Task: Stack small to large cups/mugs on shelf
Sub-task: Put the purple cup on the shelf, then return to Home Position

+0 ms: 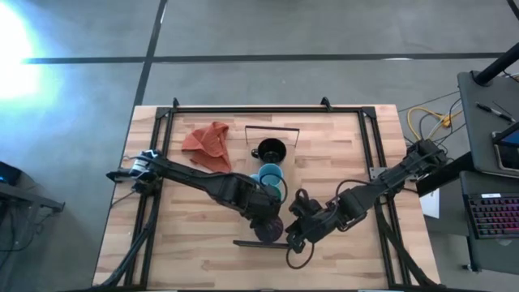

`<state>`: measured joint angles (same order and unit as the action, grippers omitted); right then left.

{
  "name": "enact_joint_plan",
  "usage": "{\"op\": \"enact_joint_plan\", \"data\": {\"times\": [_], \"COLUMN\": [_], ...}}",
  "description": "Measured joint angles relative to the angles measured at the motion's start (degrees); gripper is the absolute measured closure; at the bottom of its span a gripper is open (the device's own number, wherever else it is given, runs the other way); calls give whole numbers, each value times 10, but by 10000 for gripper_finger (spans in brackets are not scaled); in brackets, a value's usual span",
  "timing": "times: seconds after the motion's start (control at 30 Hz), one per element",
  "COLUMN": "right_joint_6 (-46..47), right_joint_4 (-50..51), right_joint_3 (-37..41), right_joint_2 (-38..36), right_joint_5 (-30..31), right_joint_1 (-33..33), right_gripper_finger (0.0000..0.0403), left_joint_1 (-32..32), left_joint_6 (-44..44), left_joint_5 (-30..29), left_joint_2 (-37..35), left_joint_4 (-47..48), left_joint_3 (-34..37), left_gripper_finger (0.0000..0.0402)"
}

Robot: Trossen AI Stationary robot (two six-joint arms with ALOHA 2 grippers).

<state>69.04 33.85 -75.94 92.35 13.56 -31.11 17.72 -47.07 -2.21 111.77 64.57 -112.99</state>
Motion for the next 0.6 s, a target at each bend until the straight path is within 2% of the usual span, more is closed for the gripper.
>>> {"op": "enact_joint_plan", "data": {"times": [0.2, 0.6], "right_joint_6": [-5, -20], "right_joint_4": [1, 47], "right_joint_3": [0, 0], "right_joint_2": [-8, -27], "right_joint_5": [1, 16], "right_joint_1": [0, 0], "right_gripper_finger": [394, 394], "left_joint_1": [3, 4], "left_joint_6": [0, 0], "left_joint_5": [-15, -23], "left_joint_2": [0, -2], "left_joint_4": [7, -2], "left_joint_3": [0, 0], "left_gripper_finger": [345, 272]}}
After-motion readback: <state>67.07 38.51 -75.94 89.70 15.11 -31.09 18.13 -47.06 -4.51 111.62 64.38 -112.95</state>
